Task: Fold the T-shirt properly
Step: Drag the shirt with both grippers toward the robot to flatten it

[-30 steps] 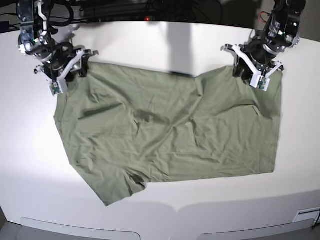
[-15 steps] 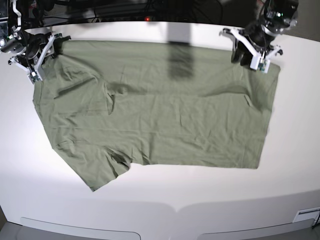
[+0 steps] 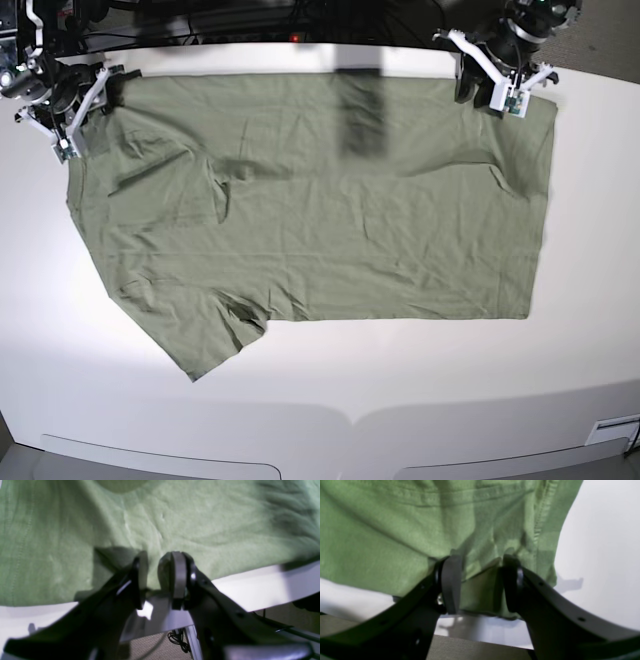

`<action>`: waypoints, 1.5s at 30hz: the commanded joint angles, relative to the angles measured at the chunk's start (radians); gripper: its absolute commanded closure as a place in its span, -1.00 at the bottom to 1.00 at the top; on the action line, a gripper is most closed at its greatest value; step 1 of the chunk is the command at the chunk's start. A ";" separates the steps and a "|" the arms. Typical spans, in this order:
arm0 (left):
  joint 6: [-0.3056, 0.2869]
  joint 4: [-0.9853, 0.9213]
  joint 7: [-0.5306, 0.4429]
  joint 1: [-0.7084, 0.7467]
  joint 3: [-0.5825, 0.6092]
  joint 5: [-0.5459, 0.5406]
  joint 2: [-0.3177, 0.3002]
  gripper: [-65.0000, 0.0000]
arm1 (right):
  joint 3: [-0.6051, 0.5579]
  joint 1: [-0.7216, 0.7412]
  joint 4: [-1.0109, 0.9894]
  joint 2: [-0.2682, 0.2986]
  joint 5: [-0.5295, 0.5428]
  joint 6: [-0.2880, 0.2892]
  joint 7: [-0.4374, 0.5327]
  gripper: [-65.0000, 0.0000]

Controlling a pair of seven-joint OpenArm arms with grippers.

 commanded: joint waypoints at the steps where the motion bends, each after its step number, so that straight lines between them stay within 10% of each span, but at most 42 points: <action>1: -0.017 -0.050 0.456 0.054 0.023 0.014 0.006 0.51 | 0.008 -0.006 0.009 0.017 -0.008 -0.003 -0.016 0.17; 45: 0.034 -0.050 0.476 0.099 0.023 0.121 0.038 0.51 | 0.056 -0.089 0.010 0.018 -0.030 -0.003 -0.086 0.17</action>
